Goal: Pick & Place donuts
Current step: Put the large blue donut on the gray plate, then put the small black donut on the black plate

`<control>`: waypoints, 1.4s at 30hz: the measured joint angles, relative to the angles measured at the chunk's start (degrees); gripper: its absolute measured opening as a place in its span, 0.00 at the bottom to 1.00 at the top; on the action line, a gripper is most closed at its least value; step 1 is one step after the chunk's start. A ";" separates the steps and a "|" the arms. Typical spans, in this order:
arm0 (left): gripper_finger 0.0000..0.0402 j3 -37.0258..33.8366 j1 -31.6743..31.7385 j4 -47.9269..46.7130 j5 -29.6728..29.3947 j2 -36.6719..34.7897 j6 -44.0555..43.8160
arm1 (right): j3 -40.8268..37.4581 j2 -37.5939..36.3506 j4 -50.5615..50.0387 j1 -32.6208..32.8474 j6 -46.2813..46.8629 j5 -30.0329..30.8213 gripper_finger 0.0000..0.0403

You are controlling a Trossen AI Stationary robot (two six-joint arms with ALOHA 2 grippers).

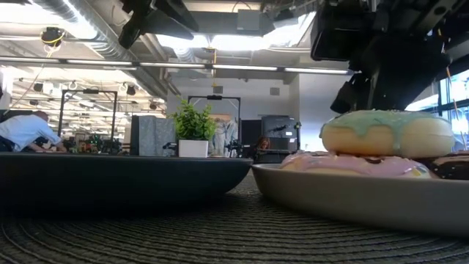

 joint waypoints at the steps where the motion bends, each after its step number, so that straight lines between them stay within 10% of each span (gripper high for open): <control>1: 0.21 0.00 0.00 0.00 0.00 0.00 0.00 | 0.00 -0.21 0.00 0.00 0.01 0.03 0.35; 13: 0.20 0.00 -0.01 -1.72 3.91 -0.05 6.80 | -0.02 -6.18 -0.02 -0.04 -1.59 0.10 0.48; 23: 0.20 0.00 -4.51 -21.13 37.68 -0.07 7.50 | -0.02 -13.20 -7.15 -3.82 -1.50 -0.03 0.48; 42: 0.18 0.00 -30.05 -29.68 37.35 11.53 -4.20 | -0.02 -13.44 -7.39 -8.76 -3.02 1.41 0.48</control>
